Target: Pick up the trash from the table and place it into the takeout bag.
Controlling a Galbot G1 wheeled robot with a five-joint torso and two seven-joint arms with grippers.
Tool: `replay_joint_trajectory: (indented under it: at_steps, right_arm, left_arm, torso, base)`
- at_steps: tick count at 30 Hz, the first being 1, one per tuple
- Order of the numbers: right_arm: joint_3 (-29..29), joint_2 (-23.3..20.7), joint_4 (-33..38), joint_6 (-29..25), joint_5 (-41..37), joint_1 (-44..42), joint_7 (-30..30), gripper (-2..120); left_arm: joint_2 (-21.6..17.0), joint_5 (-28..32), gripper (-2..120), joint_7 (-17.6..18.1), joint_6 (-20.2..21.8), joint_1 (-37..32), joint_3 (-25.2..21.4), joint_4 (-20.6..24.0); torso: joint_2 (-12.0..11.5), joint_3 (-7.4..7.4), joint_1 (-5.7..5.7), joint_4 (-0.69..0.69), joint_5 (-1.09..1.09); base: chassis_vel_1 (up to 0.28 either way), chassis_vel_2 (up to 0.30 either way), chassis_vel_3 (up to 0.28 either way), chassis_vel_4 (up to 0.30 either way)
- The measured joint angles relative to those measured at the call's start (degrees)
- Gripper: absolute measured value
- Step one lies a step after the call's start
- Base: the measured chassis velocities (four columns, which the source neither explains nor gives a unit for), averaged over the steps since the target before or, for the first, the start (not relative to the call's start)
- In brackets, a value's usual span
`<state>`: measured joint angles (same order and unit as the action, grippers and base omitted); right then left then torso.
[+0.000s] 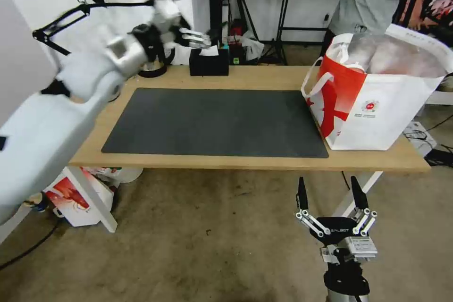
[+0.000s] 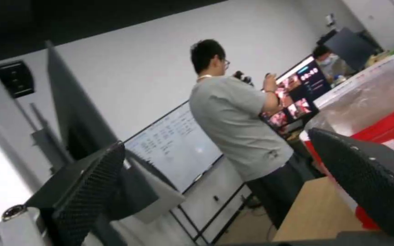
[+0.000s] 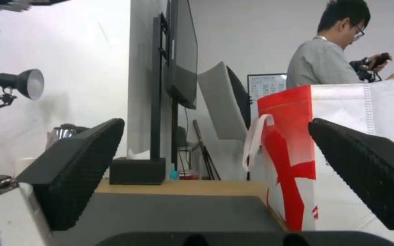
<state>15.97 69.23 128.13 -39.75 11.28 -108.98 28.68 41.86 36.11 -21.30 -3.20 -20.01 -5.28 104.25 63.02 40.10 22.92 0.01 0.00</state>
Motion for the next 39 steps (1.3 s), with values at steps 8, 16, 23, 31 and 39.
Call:
replay_joint_trajectory:
  at_steps: [8, 16, 23, 31, 39]
  right_arm:
    - [0.01, 0.00, 0.00, 0.00, 0.00, 0.00, 0.00, 100]
    - [0.00, 0.00, 0.00, 0.00, 0.00, 0.00, 0.00, 100]
    - [0.00, 0.00, 0.00, 0.00, 0.00, 0.00, 0.00, 100]
    - [0.00, 0.00, 0.00, 0.00, 0.00, 0.00, 0.00, 100]
    - [0.01, 0.00, 0.00, 0.00, 0.00, 0.00, 0.00, 100]
  left_arm:
    - [-0.94, 0.50, 100, 2.55, -0.04, -7.54, -5.34, 4.34]
    - [-0.06, -0.02, 100, 4.27, -0.20, -18.63, -14.68, 8.65]
    - [2.00, -0.71, 100, 6.90, -0.30, -27.21, -21.18, 12.78]
    - [8.41, -2.92, 100, 11.20, -0.53, -40.65, -30.34, 20.66]
    - [12.63, -3.76, 100, 11.41, -0.61, -46.23, -35.56, 24.55]
  torso:
    - [0.00, 0.00, 0.00, -0.03, 0.00]
    - [0.00, 0.01, 0.00, -0.01, 0.00]
    - [0.00, 0.00, -0.01, -0.01, 0.01]
    - [0.00, 0.00, 0.00, -0.01, 0.01]
    - [0.01, 0.00, 0.00, -0.01, 0.01]
  base:
    - [0.000, 0.000, 0.000, 0.000]
    - [0.000, 0.000, 0.000, 0.000]
    - [0.000, 0.000, 0.000, 0.000]
    - [0.000, 0.000, 0.000, 0.000]
    - [0.000, 0.000, 0.000, 0.000]
